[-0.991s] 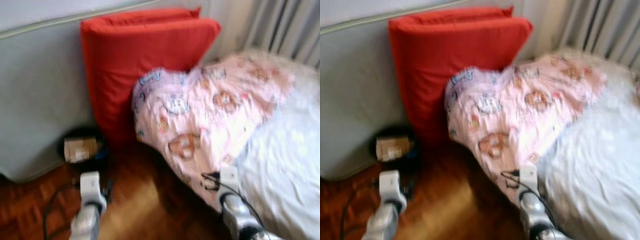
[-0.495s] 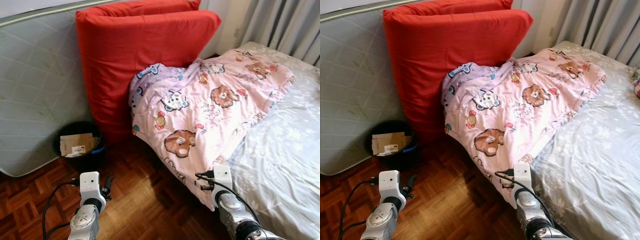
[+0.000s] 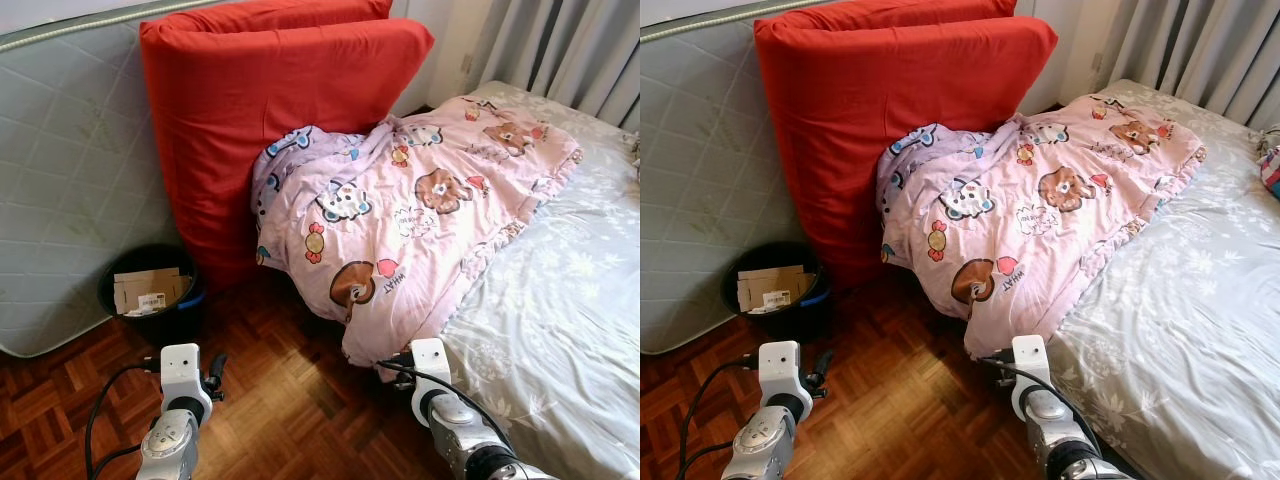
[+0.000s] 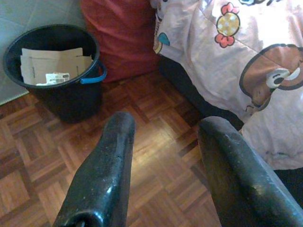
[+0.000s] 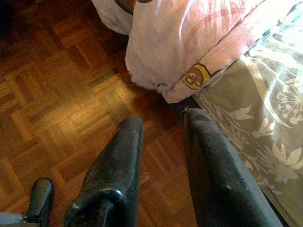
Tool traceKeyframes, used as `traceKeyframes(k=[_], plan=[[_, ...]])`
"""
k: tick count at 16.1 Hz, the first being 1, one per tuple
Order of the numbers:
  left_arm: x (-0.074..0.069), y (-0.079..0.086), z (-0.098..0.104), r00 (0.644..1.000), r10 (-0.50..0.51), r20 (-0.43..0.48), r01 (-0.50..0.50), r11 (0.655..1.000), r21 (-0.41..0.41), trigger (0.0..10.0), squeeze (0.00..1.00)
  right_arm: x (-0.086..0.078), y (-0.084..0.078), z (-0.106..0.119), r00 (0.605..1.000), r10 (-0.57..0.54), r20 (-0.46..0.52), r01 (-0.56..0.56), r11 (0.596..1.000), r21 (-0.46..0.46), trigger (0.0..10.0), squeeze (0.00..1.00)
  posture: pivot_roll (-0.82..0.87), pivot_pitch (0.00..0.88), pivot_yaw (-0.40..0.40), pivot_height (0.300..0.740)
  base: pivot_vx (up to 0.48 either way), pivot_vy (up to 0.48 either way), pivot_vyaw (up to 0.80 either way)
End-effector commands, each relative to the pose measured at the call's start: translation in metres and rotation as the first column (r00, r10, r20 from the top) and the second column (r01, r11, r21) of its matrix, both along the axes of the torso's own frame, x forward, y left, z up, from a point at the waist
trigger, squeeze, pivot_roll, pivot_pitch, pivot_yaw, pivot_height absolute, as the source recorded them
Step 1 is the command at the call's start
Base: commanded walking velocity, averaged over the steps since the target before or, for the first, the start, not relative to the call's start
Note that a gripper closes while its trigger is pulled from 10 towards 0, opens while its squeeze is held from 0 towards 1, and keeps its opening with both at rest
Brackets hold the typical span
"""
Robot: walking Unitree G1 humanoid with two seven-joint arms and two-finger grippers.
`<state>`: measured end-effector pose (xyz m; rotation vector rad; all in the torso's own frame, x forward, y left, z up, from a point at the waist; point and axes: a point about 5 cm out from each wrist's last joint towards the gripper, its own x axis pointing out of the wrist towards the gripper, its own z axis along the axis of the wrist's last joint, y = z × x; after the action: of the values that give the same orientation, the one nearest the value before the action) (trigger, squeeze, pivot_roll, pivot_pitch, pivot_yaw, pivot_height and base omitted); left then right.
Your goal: Clean up the room
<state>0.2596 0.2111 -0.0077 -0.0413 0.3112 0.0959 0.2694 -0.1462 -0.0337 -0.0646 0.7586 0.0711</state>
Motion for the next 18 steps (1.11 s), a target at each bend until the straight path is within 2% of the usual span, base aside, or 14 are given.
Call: traceKeyframes(k=[1, 4, 5, 8, 9, 10, 11, 12, 14, 16, 18], plan=[[-0.004, -0.002, -0.006, 0.999, -0.016, -0.041, 0.016, 1.000, 0.005, 10.0, 0.00, -0.003, 0.000, -0.002, 1.000, 0.004, 0.004, -0.004, 1.000, 0.021, 10.0, 0.00, 0.06, 0.076, -0.051, 0.740, 0.000, 0.000, 0.00], [-0.009, -0.002, -0.014, 0.996, -0.009, -0.092, 0.009, 1.000, -0.008, 10.0, 0.00, -0.010, -0.002, -0.006, 1.000, 0.008, 0.017, -0.009, 0.999, 0.048, 10.0, 0.00, 0.06, 0.068, -0.051, 0.740, 0.000, 0.000, 0.00], [-0.019, 0.001, -0.025, 0.986, 0.013, -0.168, -0.019, 0.999, -0.034, 10.0, 0.00, -0.022, -0.009, -0.015, 1.000, 0.002, -0.019, -0.001, 0.998, 0.055, 10.0, 0.00, 0.05, 0.060, -0.052, 0.740, 0.000, 0.000, 0.00], [-0.027, 0.002, -0.034, 0.969, 0.018, -0.246, -0.028, 0.999, -0.037, 10.0, 0.00, -0.044, -0.024, -0.029, 0.994, -0.010, -0.106, 0.012, 1.000, 0.016, 10.0, 0.00, 0.05, 0.053, -0.052, 0.740, 0.000, 0.000, 0.00], [-0.034, 0.003, -0.041, 0.949, 0.001, -0.314, -0.012, 0.999, -0.033, 10.0, 0.00, -0.059, -0.038, -0.037, 0.986, -0.070, -0.149, 0.068, 0.998, -0.017, 10.0, 0.00, 0.05, 0.047, -0.052, 0.740, 0.000, 0.000, 0.00], [-0.039, 0.003, -0.045, 0.939, -0.004, -0.343, -0.005, 1.000, -0.025, 10.0, 0.00, -0.067, -0.045, -0.041, 0.977, -0.116, -0.181, 0.111, 0.993, -0.041, 10.0, 0.00, 0.05, 0.043, -0.053, 0.740, 0.000, 0.000, 0.00], [-0.046, 0.002, -0.051, 0.922, -0.007, -0.387, -0.001, 1.000, -0.020, 10.0, 0.00, -0.077, -0.052, -0.045, 0.961, -0.190, -0.202, 0.186, 0.982, -0.038, 10.0, 0.00, 0.06, 0.035, -0.054, 0.740, 0.000, 0.000, 0.00], [-0.055, 0.001, -0.057, 0.902, -0.007, -0.431, -0.004, 1.000, -0.026, 10.0, 0.00, -0.084, -0.055, -0.048, 0.953, -0.219, -0.208, 0.220, 0.975, -0.022, 10.0, 0.00, 0.06, 0.033, -0.051, 0.740, 0.000, 0.000, 0.00], [-0.072, 0.005, -0.067, 0.864, 0.008, -0.504, -0.029, 0.999, -0.034, 10.0, 0.00, -0.090, -0.053, -0.051, 0.947, -0.247, -0.206, 0.253, 0.967, 0.007, 10.0, 0.00, 0.05, 0.028, -0.045, 0.740, 0.000, 0.000, 0.00], [-0.075, 0.004, -0.069, 0.855, 0.009, -0.519, -0.037, 0.998, -0.043, 10.0, 0.00, -0.090, -0.052, -0.051, 0.934, -0.295, -0.199, 0.308, 0.951, 0.035, 10.0, 0.00, 0.05, 0.028, -0.044, 0.740, 0.000, 0.000, 0.00], [-0.079, 0.004, -0.071, 0.844, 0.015, -0.535, -0.052, 0.997, -0.053, 10.0, 0.00, -0.090, -0.053, -0.050, 0.910, -0.368, -0.191, 0.389, 0.917, 0.087, 10.0, 0.00, 0.05, 0.019, -0.036, 0.740, 0.000, 0.000, 0.00]])
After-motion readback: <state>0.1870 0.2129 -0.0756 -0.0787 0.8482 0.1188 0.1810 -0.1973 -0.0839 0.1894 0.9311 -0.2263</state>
